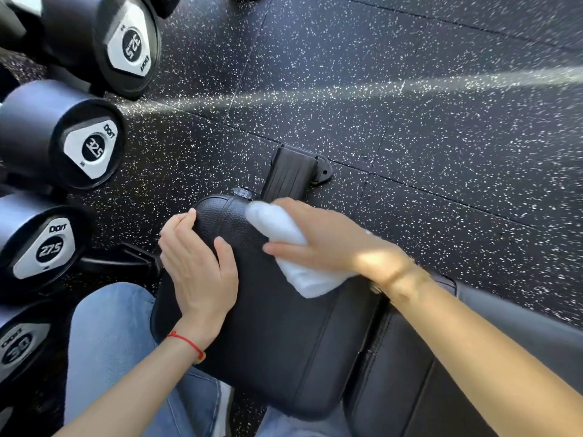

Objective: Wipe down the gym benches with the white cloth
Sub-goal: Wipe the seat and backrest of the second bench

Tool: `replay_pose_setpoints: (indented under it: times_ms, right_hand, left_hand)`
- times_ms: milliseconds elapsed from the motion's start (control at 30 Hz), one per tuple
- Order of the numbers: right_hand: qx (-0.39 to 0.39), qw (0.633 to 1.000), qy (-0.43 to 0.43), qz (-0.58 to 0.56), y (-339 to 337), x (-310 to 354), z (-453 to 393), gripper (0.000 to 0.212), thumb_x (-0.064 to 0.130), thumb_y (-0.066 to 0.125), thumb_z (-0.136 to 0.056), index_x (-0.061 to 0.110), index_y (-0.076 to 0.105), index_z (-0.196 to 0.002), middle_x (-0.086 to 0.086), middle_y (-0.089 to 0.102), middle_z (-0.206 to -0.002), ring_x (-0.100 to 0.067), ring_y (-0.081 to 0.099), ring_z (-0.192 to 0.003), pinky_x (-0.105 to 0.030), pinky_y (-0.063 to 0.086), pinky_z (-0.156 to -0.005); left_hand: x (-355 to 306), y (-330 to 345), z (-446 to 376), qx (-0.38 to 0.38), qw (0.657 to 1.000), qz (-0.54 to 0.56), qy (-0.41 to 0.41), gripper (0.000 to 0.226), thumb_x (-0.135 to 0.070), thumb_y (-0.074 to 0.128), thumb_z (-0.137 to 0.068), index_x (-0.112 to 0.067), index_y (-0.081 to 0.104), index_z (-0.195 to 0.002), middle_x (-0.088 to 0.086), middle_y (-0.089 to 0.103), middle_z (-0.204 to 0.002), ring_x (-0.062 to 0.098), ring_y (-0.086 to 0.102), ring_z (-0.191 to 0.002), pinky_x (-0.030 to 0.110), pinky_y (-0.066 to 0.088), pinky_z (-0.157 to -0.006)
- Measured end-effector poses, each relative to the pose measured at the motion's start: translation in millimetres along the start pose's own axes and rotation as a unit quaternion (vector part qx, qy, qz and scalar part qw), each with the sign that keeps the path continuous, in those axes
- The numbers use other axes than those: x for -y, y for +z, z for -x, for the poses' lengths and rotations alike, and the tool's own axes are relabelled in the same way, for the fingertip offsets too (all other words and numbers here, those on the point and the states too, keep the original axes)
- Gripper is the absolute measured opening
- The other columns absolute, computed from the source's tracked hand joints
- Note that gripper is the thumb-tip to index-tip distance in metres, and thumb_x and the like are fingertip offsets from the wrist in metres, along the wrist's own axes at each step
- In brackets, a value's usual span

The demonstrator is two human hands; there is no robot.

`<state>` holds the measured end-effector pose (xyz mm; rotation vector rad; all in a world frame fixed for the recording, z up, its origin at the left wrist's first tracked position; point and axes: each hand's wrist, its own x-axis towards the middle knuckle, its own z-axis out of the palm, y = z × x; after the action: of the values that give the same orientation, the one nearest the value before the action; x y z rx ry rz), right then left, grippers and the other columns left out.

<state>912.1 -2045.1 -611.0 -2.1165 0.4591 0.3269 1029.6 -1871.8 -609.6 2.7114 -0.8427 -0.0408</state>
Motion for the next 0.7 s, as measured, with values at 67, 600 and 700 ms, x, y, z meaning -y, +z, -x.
replay_pose_setpoints:
  times_ms: [67,600,700]
  right_hand:
    - [-0.004,1.0,-0.016,0.01,4,15,-31,0.062,0.065,0.052,-0.091,0.024,0.04,-0.136,0.002,0.059,-0.124,-0.023,0.062,-0.101,-0.04,0.046,-0.083]
    - [-0.143,0.927,-0.033,0.346,110,45,99,0.083,0.073,0.022,-0.092,0.024,0.013,-0.159,0.003,0.005,-0.167,-0.035,-0.007,-0.153,-0.052,0.0,-0.123]
    - [-0.154,0.925,-0.046,0.343,144,53,115,0.08,0.071,0.023,-0.092,0.027,0.018,-0.158,0.005,0.01,-0.166,-0.034,-0.003,-0.153,-0.052,0.001,-0.124]
  left_hand:
    - [2,0,0,-0.002,1.0,0.013,0.001,0.052,-0.021,0.046,-0.087,0.0,0.041,-0.134,0.018,0.043,-0.135,0.035,0.041,-0.121,0.043,0.032,-0.1]
    - [63,-16,21,0.033,0.982,0.042,0.183,0.05,-0.024,0.039,-0.102,-0.009,0.037,-0.149,0.012,0.036,-0.154,0.028,0.032,-0.143,0.044,0.028,-0.118]
    - [86,-20,37,0.024,0.964,0.05,0.261,0.047,-0.021,0.039,-0.102,-0.008,0.041,-0.147,0.013,0.038,-0.154,0.029,0.033,-0.144,0.044,0.026,-0.12]
